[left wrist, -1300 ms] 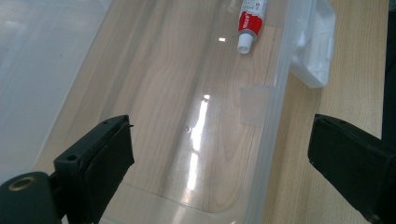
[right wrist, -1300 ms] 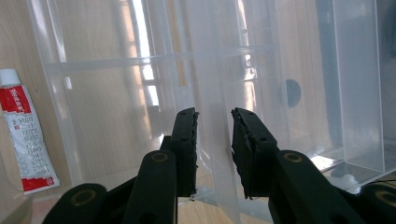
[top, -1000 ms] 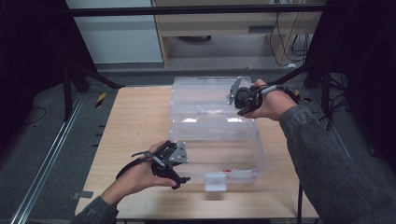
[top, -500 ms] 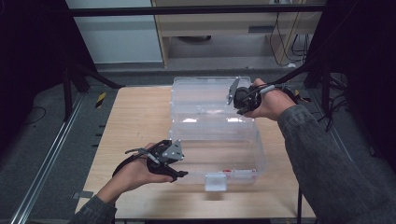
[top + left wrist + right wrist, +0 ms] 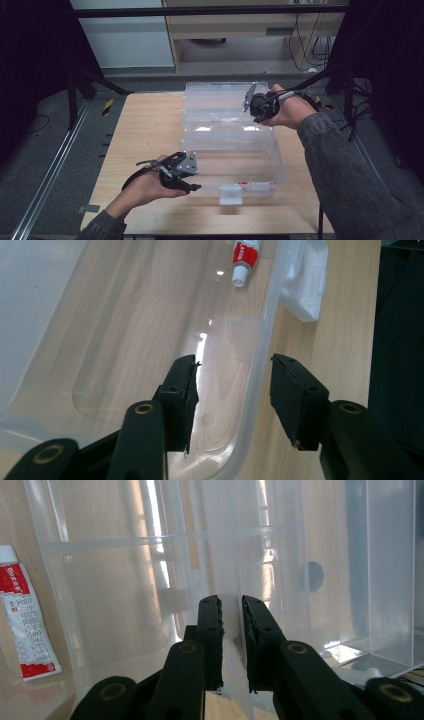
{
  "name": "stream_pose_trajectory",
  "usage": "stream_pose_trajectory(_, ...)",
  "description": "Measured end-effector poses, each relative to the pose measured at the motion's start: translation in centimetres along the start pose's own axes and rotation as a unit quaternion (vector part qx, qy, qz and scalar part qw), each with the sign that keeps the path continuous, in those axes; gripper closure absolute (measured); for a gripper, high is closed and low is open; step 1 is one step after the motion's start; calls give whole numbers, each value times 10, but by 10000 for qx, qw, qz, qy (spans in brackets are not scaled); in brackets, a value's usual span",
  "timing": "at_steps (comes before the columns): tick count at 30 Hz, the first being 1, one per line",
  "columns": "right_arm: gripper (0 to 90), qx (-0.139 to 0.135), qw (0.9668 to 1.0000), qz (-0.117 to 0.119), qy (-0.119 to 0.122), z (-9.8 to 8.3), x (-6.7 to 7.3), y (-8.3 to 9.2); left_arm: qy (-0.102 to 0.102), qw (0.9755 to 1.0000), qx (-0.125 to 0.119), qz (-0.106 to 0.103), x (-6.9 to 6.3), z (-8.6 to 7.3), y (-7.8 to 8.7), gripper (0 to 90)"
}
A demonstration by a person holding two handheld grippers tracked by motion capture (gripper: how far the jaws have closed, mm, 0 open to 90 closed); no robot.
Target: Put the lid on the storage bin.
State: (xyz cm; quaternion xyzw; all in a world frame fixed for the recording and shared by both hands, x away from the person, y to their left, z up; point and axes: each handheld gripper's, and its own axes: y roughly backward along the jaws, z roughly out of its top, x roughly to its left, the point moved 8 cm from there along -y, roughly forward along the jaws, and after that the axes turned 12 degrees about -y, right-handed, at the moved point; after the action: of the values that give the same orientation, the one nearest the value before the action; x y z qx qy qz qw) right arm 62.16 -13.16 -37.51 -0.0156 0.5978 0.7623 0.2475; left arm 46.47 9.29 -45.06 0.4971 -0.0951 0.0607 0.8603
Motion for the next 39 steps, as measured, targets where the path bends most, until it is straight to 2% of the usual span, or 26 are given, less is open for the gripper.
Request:
stream_pose_trajectory(4,794,12,10000,-18,6,-1,0,0,-24,9998,63,-170,-6,0,-6,553)
stream_pose_trajectory(11,793,19,10000,-31,-4,-1,0,0,-45,9992,190,-357,-10,-6,-20,586)
stream_pose_trajectory(15,791,13,10000,-33,-11,0,0,0,-25,9987,231,-443,-11,-7,-25,669)
stream_pose_trajectory(18,791,11,10000,-28,-10,0,0,0,5,9985,250,-484,-10,-7,-28,695)
stream_pose_trajectory(22,790,8,10000,-30,-11,0,0,0,53,9982,302,-516,-7,-7,-30,795)
stream_pose_trajectory(24,790,8,10000,-26,-2,0,0,0,71,9980,303,-544,-7,-7,-31,802)
stream_pose_trajectory(36,801,9,10000,-26,48,1,1,0,-10,9981,465,-415,-7,-6,-30,812)
stream_pose_trajectory(38,808,16,9999,-38,101,2,2,0,2,9982,487,-358,-7,-6,-30,813)
stream_pose_trajectory(39,811,40,10000,-25,88,3,3,0,-16,9984,509,-261,-8,-6,-30,813)
